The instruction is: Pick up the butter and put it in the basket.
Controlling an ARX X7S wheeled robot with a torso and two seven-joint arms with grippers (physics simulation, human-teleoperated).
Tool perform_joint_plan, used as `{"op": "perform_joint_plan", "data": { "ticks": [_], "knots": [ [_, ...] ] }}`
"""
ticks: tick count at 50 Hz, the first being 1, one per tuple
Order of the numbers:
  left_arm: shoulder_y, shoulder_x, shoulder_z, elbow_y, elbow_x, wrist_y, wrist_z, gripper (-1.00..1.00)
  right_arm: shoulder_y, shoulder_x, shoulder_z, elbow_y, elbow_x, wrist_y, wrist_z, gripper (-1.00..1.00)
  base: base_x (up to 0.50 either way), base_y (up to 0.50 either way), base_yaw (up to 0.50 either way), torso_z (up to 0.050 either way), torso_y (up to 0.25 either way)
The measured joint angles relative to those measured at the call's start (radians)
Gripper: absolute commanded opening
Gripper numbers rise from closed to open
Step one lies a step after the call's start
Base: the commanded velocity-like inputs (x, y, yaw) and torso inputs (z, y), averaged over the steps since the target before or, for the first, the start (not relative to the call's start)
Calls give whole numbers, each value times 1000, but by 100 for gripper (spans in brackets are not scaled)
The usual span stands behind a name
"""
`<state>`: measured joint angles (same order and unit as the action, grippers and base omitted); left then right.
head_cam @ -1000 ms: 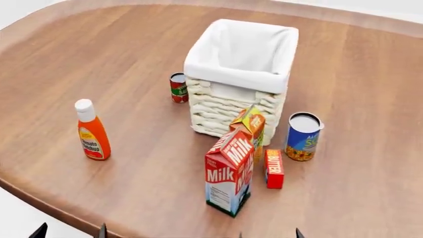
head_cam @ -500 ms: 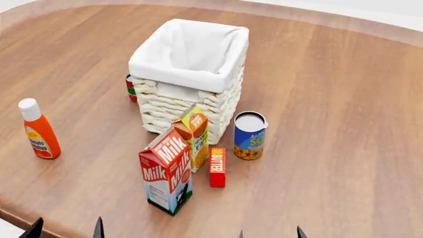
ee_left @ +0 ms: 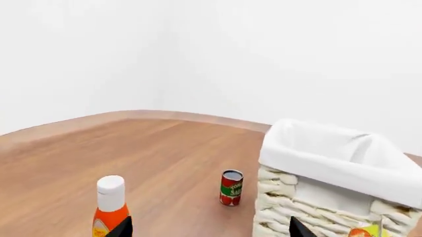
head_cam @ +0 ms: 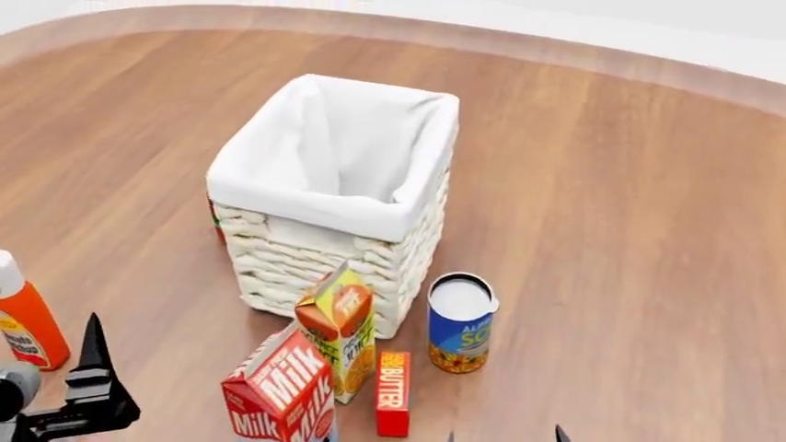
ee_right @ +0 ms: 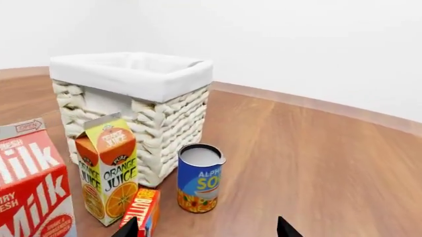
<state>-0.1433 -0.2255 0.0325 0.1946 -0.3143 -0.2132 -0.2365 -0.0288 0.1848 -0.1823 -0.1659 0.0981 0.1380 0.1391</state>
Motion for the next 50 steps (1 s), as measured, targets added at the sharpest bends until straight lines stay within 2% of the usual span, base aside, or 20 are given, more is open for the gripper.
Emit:
{"op": "perform_joint_plan", "data": {
  "ticks": [13, 50],
  "knots": [
    [5, -27, -27, 80, -34, -37, -18, 100, -1, 7, -11, -13, -2, 17, 13, 100, 484, 130, 0, 0, 0],
    [4, -39, -52, 126, -71, -47, -52, 100, 4, 22, -30, -29, -9, 42, 58, 100, 0, 0, 0, 0, -15]
  ]
}}
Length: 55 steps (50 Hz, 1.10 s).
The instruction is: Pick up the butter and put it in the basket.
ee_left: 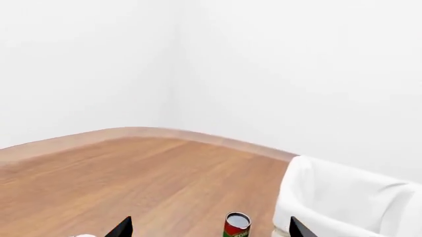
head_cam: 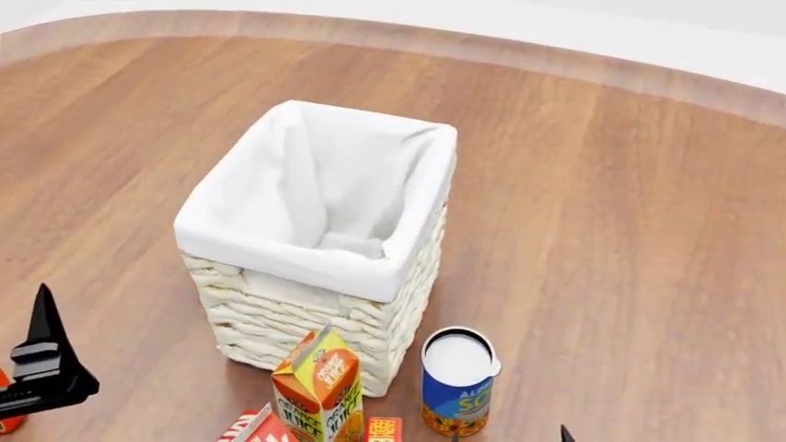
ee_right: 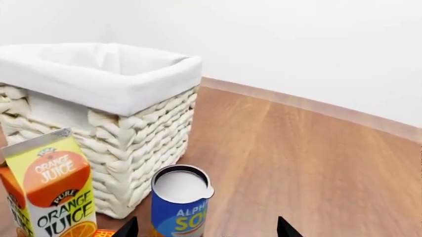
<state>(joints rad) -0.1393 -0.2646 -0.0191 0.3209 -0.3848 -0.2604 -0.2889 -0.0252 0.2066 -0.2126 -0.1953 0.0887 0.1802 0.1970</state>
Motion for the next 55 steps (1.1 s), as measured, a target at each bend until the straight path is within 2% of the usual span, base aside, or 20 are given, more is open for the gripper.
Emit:
{"op": "perform_joint_plan", "data": {
  "ticks": [22, 55],
  "knots": [
    [28, -10, 9, 35, 18, 30, -13, 100, -13, 15, -10, -25, 9, 13, 15, 100, 0, 0, 0, 0, -11],
    [19, -24, 17, 27, 27, 53, -24, 100, 5, 24, -26, -15, 24, 19, 35, 100, 0, 0, 0, -4, -250]
  ]
}}
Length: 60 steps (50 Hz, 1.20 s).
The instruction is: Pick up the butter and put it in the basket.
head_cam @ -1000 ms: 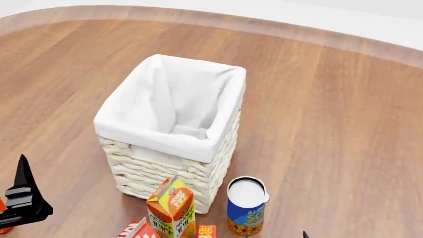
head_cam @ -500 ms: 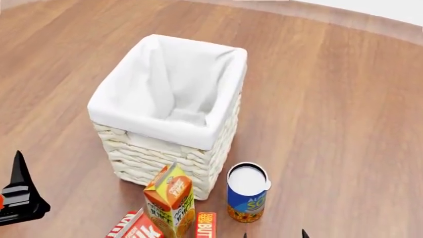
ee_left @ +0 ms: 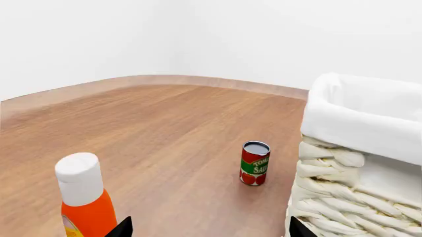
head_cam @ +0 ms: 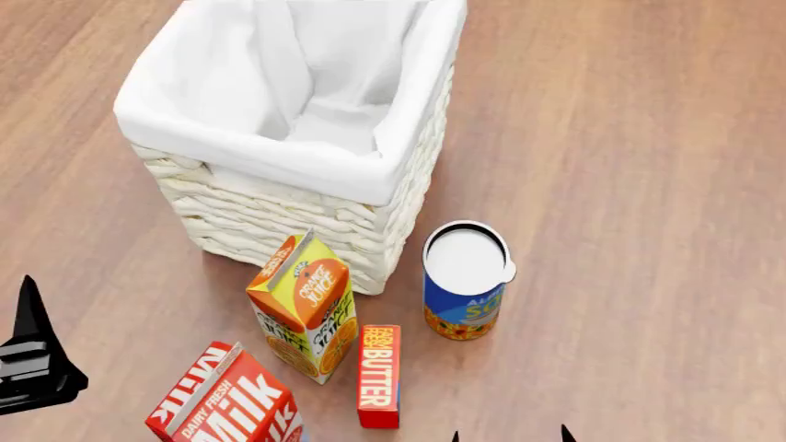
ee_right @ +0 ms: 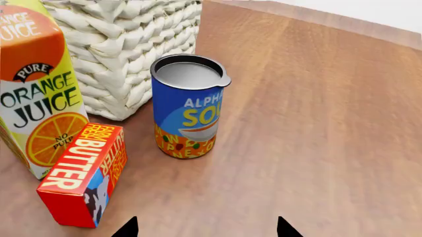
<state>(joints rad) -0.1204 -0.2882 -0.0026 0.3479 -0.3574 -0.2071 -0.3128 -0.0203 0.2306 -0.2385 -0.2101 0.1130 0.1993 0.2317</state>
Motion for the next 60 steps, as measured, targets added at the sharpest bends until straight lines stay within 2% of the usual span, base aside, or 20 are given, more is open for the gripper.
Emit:
{"op": "perform_joint_plan", "data": {
  "ticks": [13, 36, 60],
  "knots": [
    [4, -3, -14, 22, -37, -17, -8, 100, 1, 5, -12, -5, 1, -3, 6, 100, 0, 0, 0, -5, -55],
    [-6, -10, -65, 78, -116, -80, -59, 100, -27, -22, -136, 176, -59, -284, -40, 100, 0, 0, 0, 0, 0],
    [-12, -24, -97, 103, -161, -105, -86, 100, 104, -65, -186, 367, -81, -415, -62, 100, 0, 0, 0, 0, 0]
  ]
}}
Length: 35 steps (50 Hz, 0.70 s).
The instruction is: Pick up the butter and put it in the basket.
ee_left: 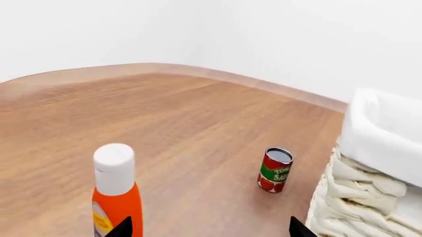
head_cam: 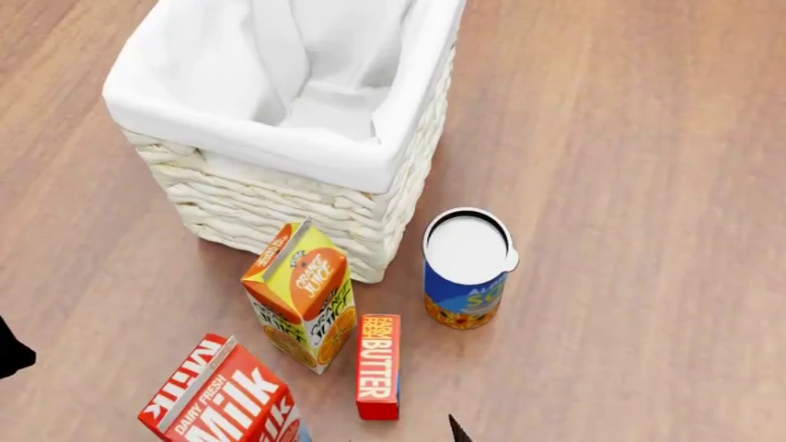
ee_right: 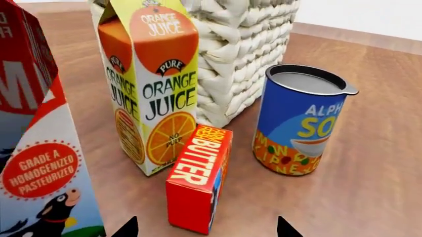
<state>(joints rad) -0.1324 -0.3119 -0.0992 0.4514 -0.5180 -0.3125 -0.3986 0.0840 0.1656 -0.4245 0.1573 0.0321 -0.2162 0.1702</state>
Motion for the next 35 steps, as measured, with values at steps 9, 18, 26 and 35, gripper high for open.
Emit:
{"op": "perform_joint_plan", "data": {
  "ticks": [9, 18, 26, 35],
  "knots": [
    [3, -4, -7, 15, -15, -8, -10, 100, 48, -7, -7, 27, 9, 3, -10, 100, 0, 0, 0, 0, 0],
    [7, -6, -12, 27, -26, -16, -19, 100, 81, -10, -14, 40, 22, 15, -20, 100, 0, 0, 0, 0, 0],
    [9, -9, -15, 35, -35, -21, -26, 100, 98, -12, -17, 53, 35, 19, -24, 100, 0, 0, 0, 0, 0],
    [12, -12, -17, 43, -42, -24, -32, 100, 112, -14, -18, 62, 51, 34, -23, 100, 0, 0, 0, 0, 0]
  ]
}}
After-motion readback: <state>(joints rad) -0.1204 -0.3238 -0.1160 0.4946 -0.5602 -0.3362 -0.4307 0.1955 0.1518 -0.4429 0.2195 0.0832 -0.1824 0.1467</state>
